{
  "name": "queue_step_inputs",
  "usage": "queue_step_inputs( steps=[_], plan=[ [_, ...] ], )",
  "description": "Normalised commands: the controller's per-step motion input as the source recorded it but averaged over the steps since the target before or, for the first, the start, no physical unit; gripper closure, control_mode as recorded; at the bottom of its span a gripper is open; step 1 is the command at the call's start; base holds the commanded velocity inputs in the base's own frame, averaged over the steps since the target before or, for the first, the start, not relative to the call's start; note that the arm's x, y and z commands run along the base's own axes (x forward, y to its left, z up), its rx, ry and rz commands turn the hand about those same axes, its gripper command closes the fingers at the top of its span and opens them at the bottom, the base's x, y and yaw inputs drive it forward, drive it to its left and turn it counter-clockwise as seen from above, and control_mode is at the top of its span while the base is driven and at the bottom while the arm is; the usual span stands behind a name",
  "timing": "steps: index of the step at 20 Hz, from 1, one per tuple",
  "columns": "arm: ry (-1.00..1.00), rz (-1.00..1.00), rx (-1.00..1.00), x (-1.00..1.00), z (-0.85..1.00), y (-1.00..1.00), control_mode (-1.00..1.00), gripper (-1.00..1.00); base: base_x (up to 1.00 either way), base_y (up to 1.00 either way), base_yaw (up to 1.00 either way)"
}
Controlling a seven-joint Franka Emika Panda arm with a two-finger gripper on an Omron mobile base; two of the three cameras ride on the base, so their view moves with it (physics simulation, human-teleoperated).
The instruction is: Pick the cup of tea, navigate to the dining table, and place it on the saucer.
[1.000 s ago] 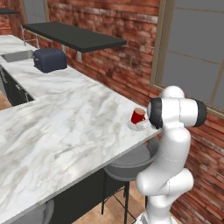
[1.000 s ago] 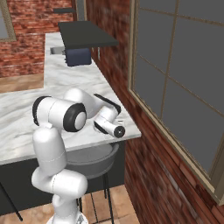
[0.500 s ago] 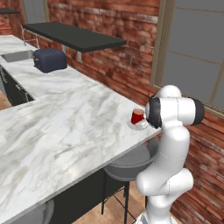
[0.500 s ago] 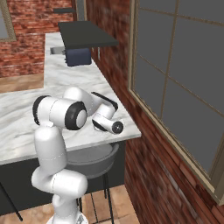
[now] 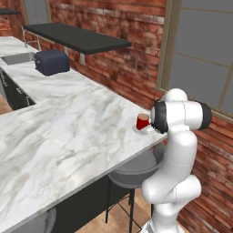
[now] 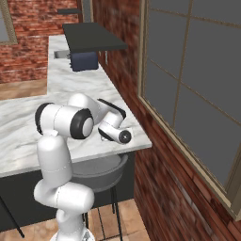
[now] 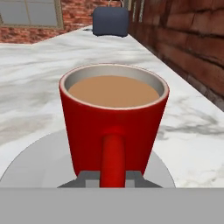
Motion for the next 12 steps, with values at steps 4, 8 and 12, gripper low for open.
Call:
queue_step_inputs(
  steps=[4, 8, 12],
  plan=[
    [0.0, 0.0, 0.0, -0.02, 0.0, 0.0, -1.0, 1.0, 0.0, 0.0, 0.0],
    [0.0, 0.0, 0.0, 0.0, 0.0, 0.0, -1.0, 1.0, 0.0, 0.0, 0.0],
    [0.0, 0.0, 0.0, 0.0, 0.0, 0.0, -1.0, -1.0, 0.0, 0.0, 0.0]
  ],
)
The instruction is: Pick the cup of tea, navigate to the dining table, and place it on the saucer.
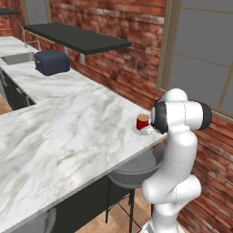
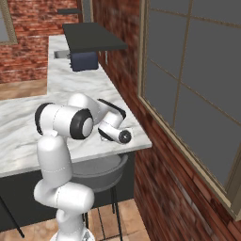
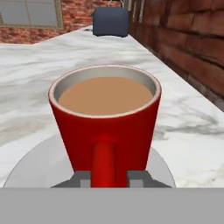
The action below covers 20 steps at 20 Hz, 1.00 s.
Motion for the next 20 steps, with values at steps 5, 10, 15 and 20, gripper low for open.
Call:
queue_step_inputs(
  steps=[5, 10, 15, 20],
  plan=[
    [0.0, 0.0, 0.0, 0.0, 0.0, 0.0, -1.0, -1.0, 0.0, 0.0, 0.0],
    [0.0, 0.0, 0.0, 0.0, 0.0, 0.0, -1.0, -1.0, 0.0, 0.0, 0.0],
    [-0.04, 0.0, 0.0, -0.16, 0.18, 0.0, -1.0, -1.0, 0.0, 0.0, 0.0],
    [-0.03, 0.0, 0.0, -0.19, 0.75, 0.0, -1.0, -1.0, 0.0, 0.0, 0.0]
  ],
)
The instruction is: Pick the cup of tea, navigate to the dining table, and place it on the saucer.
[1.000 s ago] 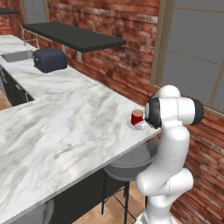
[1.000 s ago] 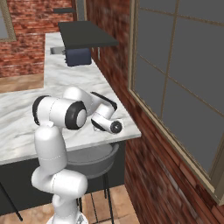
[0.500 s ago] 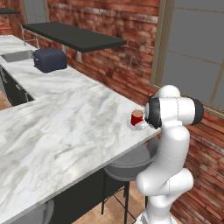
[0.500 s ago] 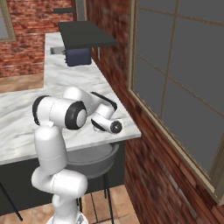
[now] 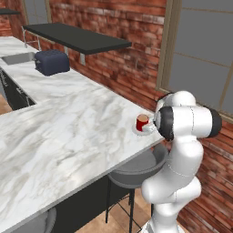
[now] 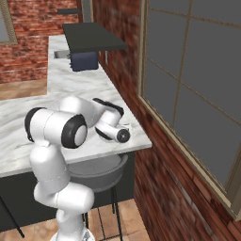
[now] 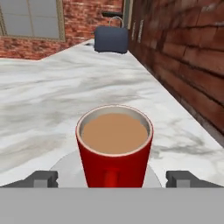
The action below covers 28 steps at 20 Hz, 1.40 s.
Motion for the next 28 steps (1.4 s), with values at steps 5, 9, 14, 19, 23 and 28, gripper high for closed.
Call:
queue_step_inputs(
  steps=[5, 9, 14, 19, 23, 28],
  plan=[
    [0.0, 0.0, 0.0, -0.25, 0.89, 0.0, -1.0, -1.0, 0.0, 0.0, 0.0],
    [0.0, 0.0, 0.0, -0.41, 0.89, 0.0, -1.0, -1.0, 0.0, 0.0, 0.0],
    [0.0, 0.0, 0.0, -0.8, 0.79, -0.01, -1.0, -1.0, 0.0, 0.0, 0.0],
    [0.06, 0.0, 0.0, -1.0, 0.56, -0.07, -1.0, -1.0, 0.0, 0.0, 0.0],
    [0.06, 0.0, 0.0, -1.0, 0.56, -0.12, -1.0, -1.0, 0.0, 0.0, 0.0],
    [0.17, -0.02, 0.0, -1.0, 0.7, -0.17, -1.0, -1.0, 0.0, 0.0, 0.0]
  ],
)
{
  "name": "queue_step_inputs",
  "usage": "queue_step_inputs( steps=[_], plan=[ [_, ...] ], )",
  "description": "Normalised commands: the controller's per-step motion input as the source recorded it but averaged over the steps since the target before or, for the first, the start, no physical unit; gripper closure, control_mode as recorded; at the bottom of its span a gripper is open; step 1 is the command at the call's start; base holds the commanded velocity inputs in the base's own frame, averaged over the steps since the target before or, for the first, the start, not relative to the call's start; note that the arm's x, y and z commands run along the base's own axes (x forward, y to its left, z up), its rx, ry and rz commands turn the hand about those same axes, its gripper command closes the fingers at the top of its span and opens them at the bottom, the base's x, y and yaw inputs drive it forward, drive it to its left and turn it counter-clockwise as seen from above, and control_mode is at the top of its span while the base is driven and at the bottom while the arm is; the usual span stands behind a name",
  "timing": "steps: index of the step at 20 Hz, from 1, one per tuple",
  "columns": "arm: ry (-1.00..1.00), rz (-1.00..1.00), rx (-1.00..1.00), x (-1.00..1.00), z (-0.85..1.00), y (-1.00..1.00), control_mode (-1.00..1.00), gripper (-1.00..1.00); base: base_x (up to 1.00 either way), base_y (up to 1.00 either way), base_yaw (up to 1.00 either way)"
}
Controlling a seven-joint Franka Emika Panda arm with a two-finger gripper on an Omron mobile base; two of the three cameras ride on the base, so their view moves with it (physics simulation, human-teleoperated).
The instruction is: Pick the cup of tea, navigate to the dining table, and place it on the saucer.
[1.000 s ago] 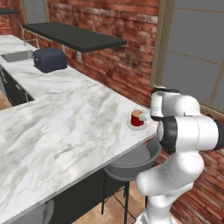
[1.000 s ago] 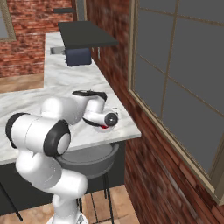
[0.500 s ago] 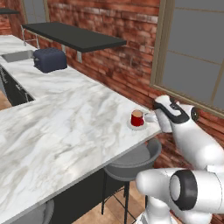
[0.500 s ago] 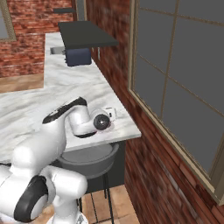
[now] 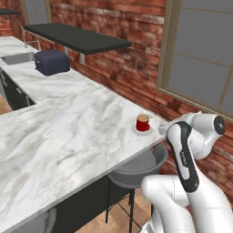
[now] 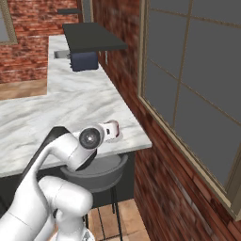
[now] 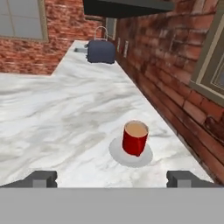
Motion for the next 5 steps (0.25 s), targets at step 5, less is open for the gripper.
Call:
queue_step_inputs(
  steps=[5],
  plan=[
    [0.21, 0.0, 0.0, -1.0, 0.71, -0.11, -1.0, -1.0, 0.0, 0.0, 0.0]
  ],
)
